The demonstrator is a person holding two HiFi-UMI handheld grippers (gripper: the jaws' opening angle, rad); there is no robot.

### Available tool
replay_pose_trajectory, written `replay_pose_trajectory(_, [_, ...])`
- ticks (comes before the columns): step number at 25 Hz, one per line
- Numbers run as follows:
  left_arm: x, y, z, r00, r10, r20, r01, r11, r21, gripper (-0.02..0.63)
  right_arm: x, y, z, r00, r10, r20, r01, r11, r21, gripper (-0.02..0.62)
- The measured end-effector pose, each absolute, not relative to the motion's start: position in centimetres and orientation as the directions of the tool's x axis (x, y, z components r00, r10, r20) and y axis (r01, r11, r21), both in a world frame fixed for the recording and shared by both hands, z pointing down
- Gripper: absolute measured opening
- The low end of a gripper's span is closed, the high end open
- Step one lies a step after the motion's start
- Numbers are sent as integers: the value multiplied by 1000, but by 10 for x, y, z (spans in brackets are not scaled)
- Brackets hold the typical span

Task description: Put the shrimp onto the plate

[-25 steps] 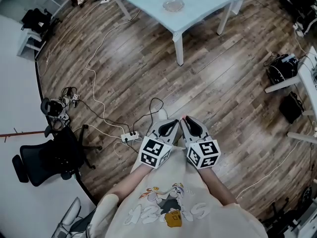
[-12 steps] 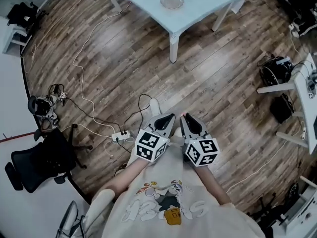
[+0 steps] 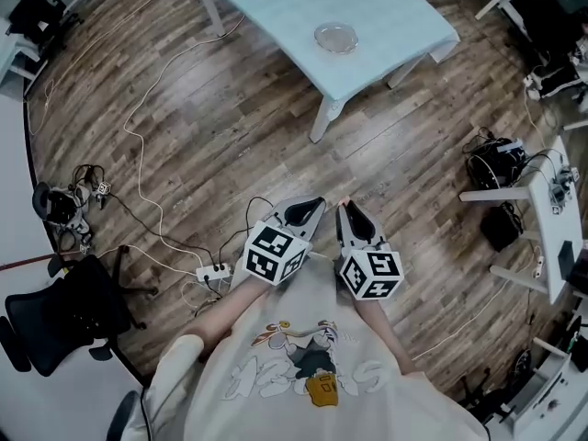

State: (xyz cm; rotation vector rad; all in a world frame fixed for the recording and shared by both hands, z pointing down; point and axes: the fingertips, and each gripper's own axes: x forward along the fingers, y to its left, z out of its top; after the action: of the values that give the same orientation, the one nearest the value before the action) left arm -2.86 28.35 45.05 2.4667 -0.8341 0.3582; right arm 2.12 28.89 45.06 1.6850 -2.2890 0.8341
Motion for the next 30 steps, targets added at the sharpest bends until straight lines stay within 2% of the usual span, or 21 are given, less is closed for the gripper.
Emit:
replay_pose_trajectory(4, [-64, 251, 447, 749, -539, 386, -660, -662, 356, 8, 0, 262, 451, -301, -839, 453, -939, 178, -293, 77])
replay_pose_trajectory(11, [-101, 219, 449, 754, -541, 373, -657, -641, 397, 8, -31, 234, 459, -278, -826, 490, -947, 150, -284, 77])
replay_pose_trajectory(18, [-99, 199, 452, 788, -498, 361, -615, -661, 431, 7, -37, 214, 466, -280, -811, 513, -947, 146, -286, 77])
replay_pose_trajectory(25, [-102, 149, 461, 749, -530, 398, -662, -628, 409, 7, -27, 158, 470, -311, -805, 506, -931, 153, -330, 78])
replay_pose_trajectory(30, [-98, 99, 471, 725, -542, 425, -688, -599, 410, 6, -31, 105, 474, -364, -784, 503, -919, 215, -331, 78])
